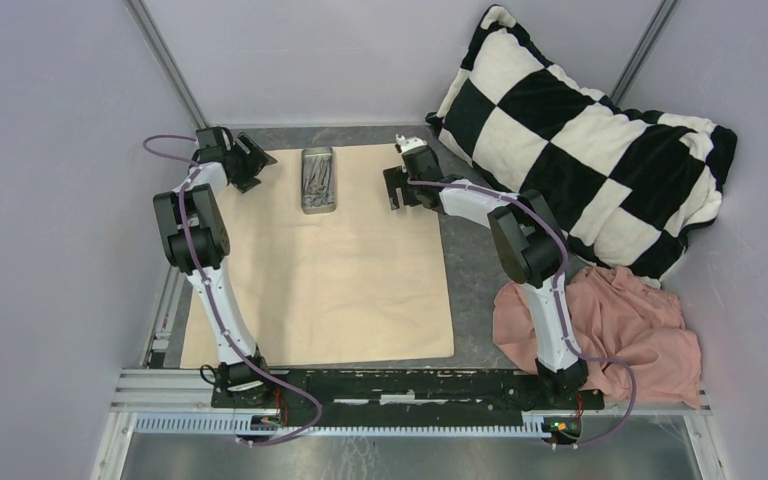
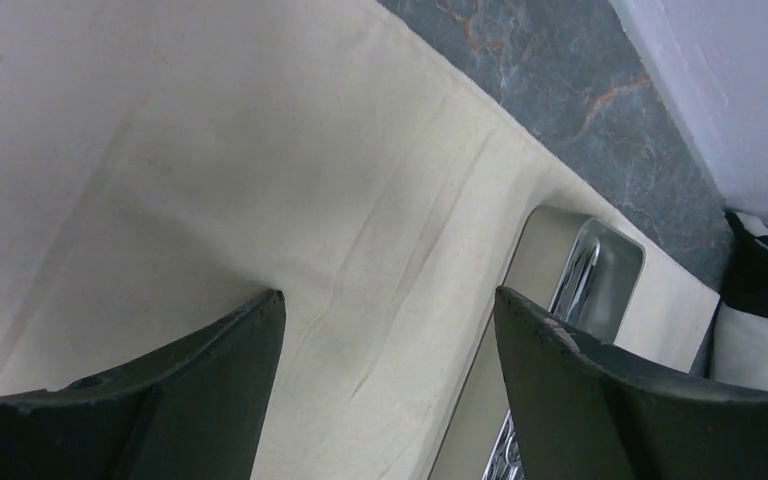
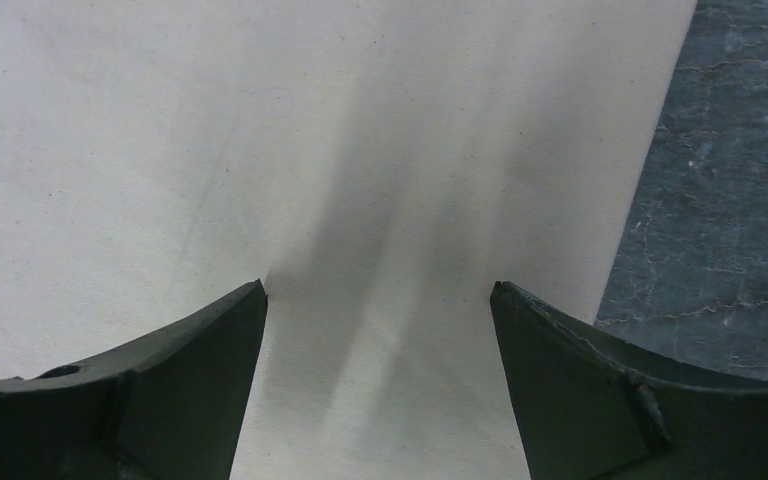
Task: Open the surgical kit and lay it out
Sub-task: Smooth out the surgical kit at the center of the board.
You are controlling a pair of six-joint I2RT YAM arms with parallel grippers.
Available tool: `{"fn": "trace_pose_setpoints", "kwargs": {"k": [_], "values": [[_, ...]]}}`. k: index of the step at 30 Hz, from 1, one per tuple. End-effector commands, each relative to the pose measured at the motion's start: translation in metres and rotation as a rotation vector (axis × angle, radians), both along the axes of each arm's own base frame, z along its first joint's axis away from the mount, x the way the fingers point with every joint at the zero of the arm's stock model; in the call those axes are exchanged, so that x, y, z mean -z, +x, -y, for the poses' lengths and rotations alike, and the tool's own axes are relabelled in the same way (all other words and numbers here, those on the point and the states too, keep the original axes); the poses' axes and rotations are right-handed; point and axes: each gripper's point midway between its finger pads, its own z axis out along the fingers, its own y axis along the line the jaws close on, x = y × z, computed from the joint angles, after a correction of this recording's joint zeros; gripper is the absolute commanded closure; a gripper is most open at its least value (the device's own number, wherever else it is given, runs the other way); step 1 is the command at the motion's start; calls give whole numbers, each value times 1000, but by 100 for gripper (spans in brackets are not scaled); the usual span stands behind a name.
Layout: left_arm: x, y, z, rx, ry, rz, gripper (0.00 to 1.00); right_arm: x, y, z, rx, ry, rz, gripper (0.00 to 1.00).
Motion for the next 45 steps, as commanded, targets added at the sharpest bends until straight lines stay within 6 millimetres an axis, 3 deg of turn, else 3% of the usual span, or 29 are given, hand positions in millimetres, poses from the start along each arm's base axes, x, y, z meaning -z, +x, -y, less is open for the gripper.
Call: {"fn": "trace_pose_setpoints", "kwargs": {"k": [1,9,17,21,24,28,31,36,40,45], "values": [[53,-10,-13,-58,-33,-133,15,11,4,6,57,26,-13,10],[60,10,-14,-65,-85,-108,14,29,0,29,155,52,-57,10],[58,37,-13,-52,-126,-59,13,18,12,26,169,100,-39,10],[28,47,-11,-3,-89,-31,12,1,17,16,111,106,-29,10],[-11,42,-8,29,9,7,12,-25,17,11,54,78,-10,9],[-43,10,-9,15,84,-3,12,-63,5,6,-20,46,23,8],[-55,-26,-15,-20,156,-53,12,-77,-20,0,-71,9,24,8],[-49,-89,-29,-86,281,-161,12,-67,-71,-12,-175,-43,-13,7],[-34,-132,-34,-111,334,-233,12,-58,-84,-12,-200,-72,-27,8],[-13,-140,-31,-87,311,-246,12,-45,-79,-8,-204,-115,-22,7]]}}
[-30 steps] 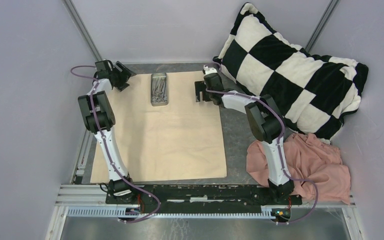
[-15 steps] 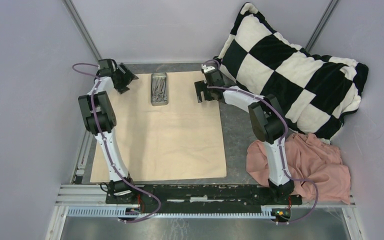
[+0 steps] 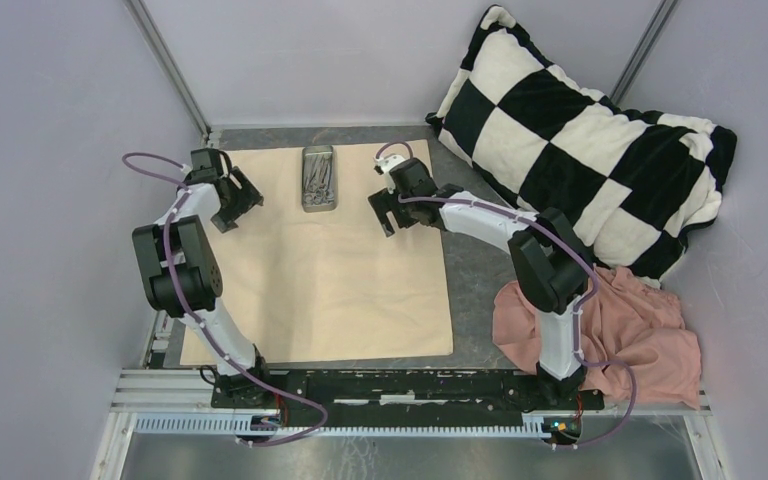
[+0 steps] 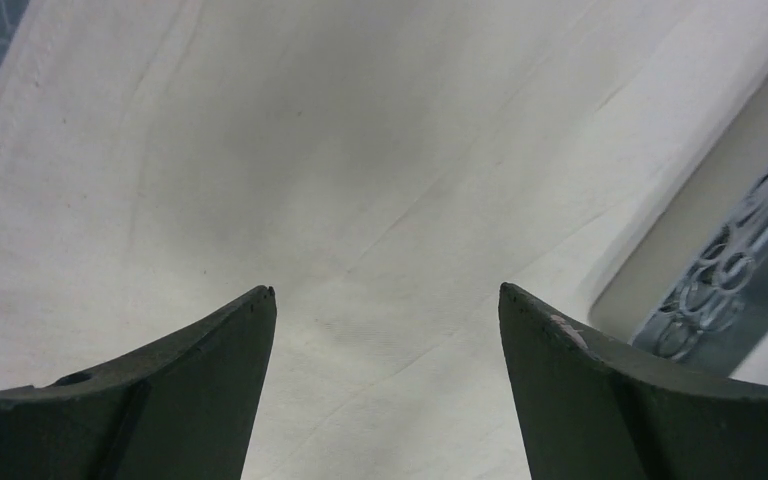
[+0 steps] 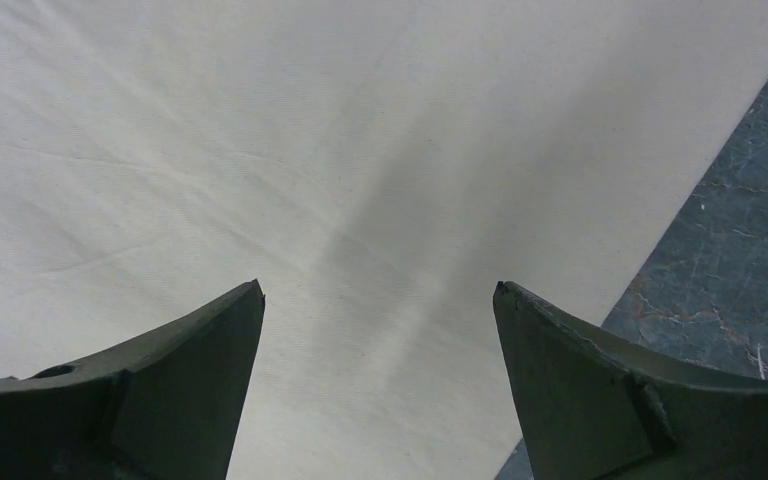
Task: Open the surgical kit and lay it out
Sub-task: Smooth out the surgical kit at the center of the board.
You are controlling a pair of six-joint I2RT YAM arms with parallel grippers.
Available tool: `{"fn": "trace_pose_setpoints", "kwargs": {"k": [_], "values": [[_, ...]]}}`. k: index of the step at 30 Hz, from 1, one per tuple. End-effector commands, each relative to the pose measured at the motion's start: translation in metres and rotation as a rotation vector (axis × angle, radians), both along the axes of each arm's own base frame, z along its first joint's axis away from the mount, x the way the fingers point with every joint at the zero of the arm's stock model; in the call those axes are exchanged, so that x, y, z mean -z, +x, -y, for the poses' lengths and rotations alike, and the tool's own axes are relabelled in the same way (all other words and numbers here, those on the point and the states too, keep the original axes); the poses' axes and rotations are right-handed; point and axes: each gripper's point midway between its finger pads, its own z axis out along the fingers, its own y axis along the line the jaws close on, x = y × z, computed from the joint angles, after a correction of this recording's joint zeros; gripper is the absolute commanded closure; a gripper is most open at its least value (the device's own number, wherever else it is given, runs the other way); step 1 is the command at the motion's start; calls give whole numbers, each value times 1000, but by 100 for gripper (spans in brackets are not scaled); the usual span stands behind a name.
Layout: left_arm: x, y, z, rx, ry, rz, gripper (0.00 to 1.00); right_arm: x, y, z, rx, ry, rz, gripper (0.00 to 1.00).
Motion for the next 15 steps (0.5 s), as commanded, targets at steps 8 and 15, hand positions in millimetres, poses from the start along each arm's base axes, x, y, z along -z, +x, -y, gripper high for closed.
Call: {"fn": "trace_pose_setpoints", "kwargs": {"k": [8,15], "values": [[46,5,-15,10,5,-84,12,44,4,45,88,-122,-9,8],[66,-3,-27,12,51,-139,13,65,-21,73,147,-154,-43,9]]}}
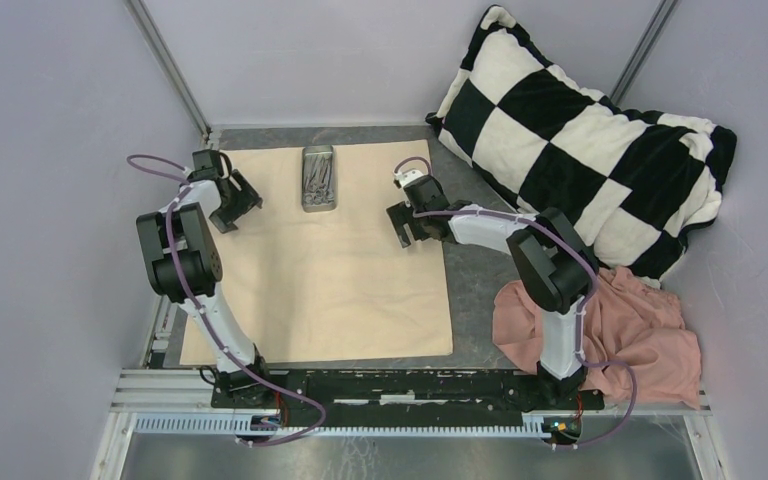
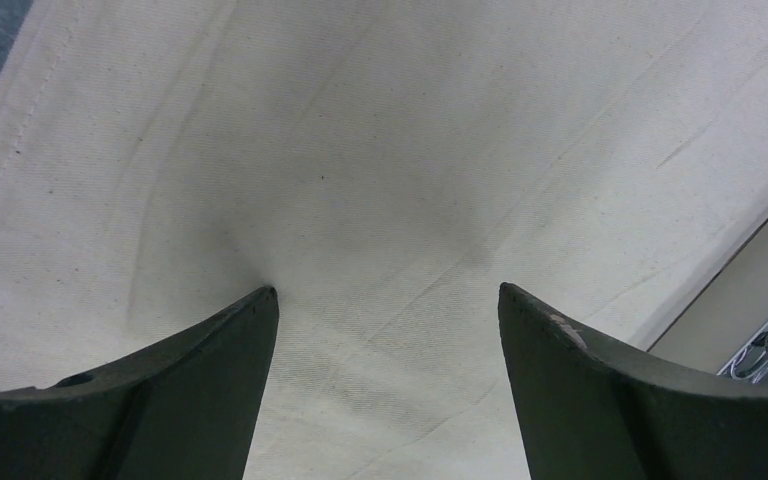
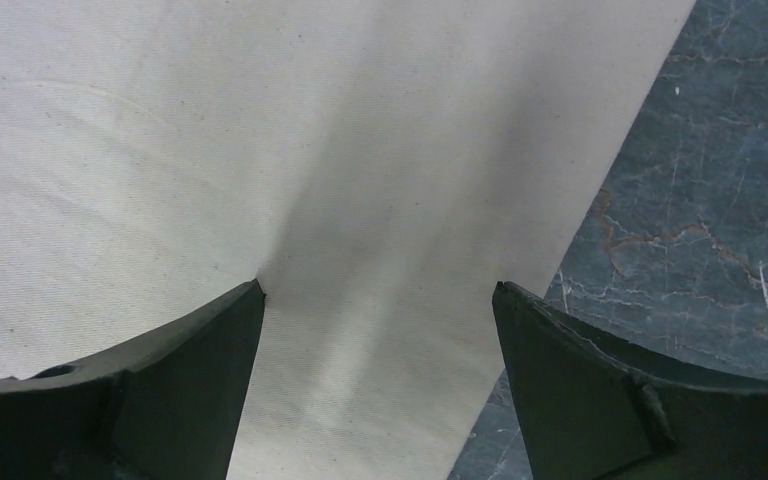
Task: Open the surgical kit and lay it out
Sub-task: Smooth out the surgical kit at the center of the board.
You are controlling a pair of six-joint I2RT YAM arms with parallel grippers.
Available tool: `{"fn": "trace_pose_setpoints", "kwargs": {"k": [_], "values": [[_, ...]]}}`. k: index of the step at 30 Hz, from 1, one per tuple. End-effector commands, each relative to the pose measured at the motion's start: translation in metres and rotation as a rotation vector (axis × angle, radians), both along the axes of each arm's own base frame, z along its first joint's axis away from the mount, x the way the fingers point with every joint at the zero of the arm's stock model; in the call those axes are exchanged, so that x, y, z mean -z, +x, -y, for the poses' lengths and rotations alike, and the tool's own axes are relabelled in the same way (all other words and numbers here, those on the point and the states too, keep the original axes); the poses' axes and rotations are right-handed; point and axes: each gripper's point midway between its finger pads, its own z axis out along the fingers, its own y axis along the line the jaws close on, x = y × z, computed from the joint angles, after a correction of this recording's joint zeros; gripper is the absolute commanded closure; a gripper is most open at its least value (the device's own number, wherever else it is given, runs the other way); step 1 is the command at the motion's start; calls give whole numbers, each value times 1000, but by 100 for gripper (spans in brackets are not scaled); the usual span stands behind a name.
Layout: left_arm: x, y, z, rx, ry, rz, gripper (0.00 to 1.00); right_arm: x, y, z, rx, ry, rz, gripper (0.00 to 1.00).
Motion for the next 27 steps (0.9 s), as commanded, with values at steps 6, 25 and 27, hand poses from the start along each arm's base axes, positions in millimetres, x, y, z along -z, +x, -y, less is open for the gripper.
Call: {"fn": "trace_pose_setpoints", "kwargs": {"k": [6,25,27], "values": [[-18,-5,-14,15,88,27,13,-12,-12,23,29,-75,16,9],[6,-129,28,-169,-83,9,11,-2,-128,52,-73,-254,-34,8],[9,-146,20,-241,-99,1,11,8,-139,68,-44,-279,-46,8]]}}
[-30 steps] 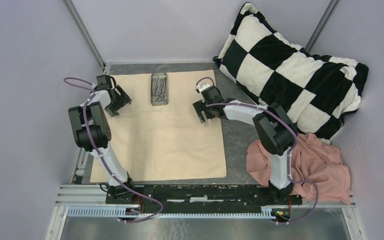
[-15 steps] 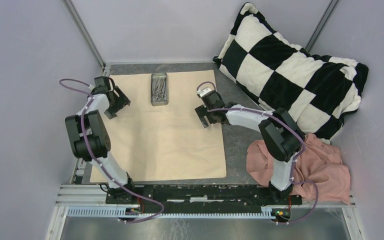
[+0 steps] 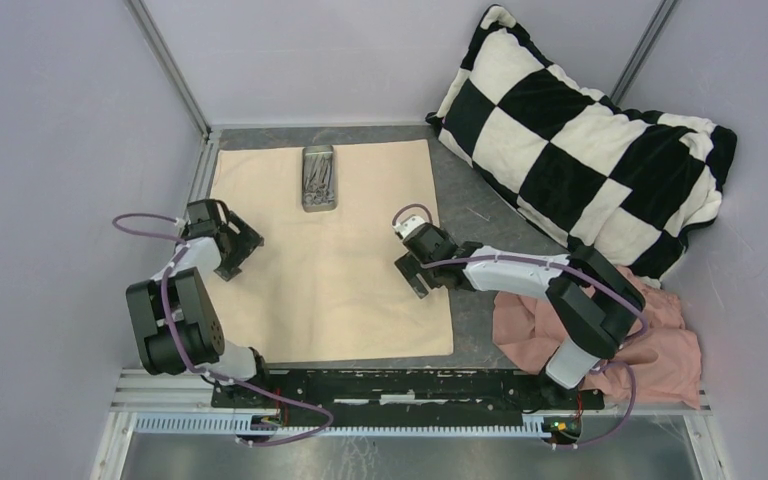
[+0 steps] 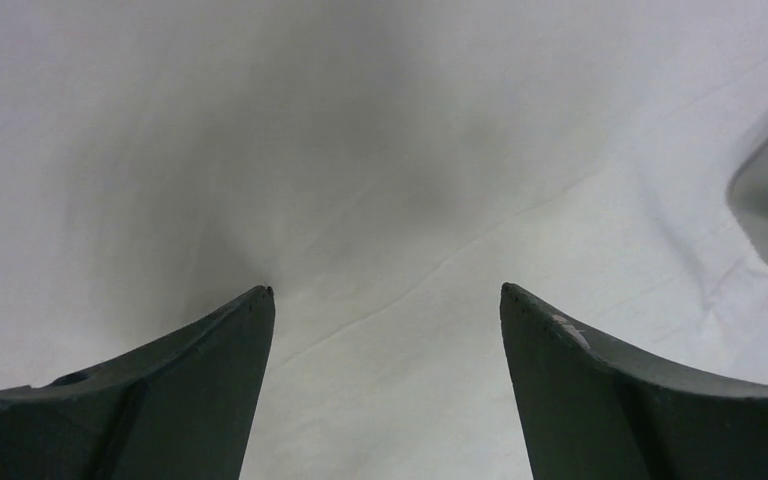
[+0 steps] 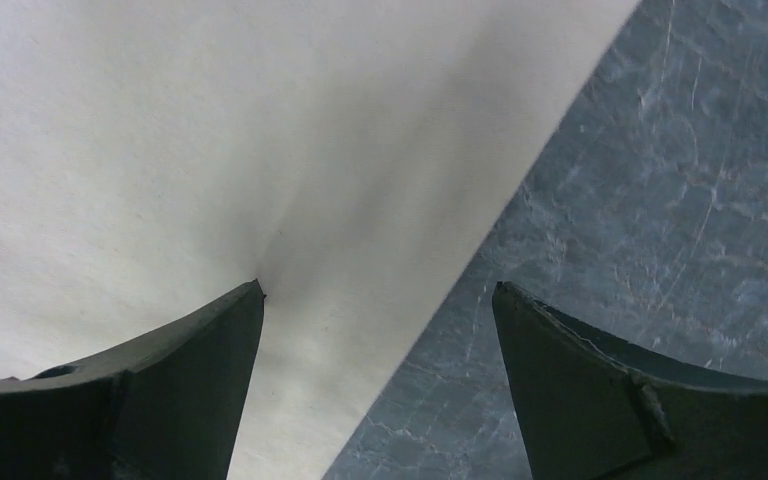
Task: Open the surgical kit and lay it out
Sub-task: Smooth out the surgical kit at the center of the board.
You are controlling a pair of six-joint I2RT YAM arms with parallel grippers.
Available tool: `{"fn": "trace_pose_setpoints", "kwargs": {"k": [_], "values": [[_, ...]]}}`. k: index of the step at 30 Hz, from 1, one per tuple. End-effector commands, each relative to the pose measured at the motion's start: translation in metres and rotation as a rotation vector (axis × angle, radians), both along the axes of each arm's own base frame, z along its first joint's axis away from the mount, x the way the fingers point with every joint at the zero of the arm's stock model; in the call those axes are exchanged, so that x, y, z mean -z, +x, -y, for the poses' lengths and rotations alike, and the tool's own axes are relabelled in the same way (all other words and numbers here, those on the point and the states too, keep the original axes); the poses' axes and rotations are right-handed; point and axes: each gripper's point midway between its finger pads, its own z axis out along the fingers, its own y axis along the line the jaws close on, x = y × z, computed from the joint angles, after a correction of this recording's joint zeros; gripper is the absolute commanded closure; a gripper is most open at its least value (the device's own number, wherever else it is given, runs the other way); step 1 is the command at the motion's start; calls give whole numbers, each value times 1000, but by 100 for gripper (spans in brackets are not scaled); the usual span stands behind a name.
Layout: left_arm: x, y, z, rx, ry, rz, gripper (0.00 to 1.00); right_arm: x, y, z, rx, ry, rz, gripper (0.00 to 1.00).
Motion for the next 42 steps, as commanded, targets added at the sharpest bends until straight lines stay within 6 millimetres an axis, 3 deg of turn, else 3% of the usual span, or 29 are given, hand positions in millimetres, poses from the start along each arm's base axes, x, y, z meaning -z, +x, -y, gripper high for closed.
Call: {"fn": "trace_pose_setpoints", "kwargs": {"k": [1,4,7,13,17,20,26,32,37,42], "values": [[18,-46,-15,-187,-50,-63,10,14,-20,48,98,-102,6,8],[16,-65,-22,-238,-29,-77,10,24,-44,73,128,-119,-11,9],[2,-66,-24,-201,18,-23,10,16,-54,77,124,-94,-15,9],[-40,-50,-9,-66,118,47,10,-21,-37,37,58,30,32,8],[-64,-28,7,24,111,139,11,-22,-35,18,35,79,13,8],[-69,-5,19,116,59,180,12,-20,-35,9,21,97,8,8],[-54,40,28,139,-60,180,13,-35,-9,-13,5,103,68,8],[-34,63,5,30,-19,100,10,-44,25,-43,-1,122,75,8],[-14,80,-7,-14,4,59,10,-34,47,-59,5,120,77,8],[19,79,-21,-71,-8,-32,10,-16,58,-64,40,90,73,9]]}}
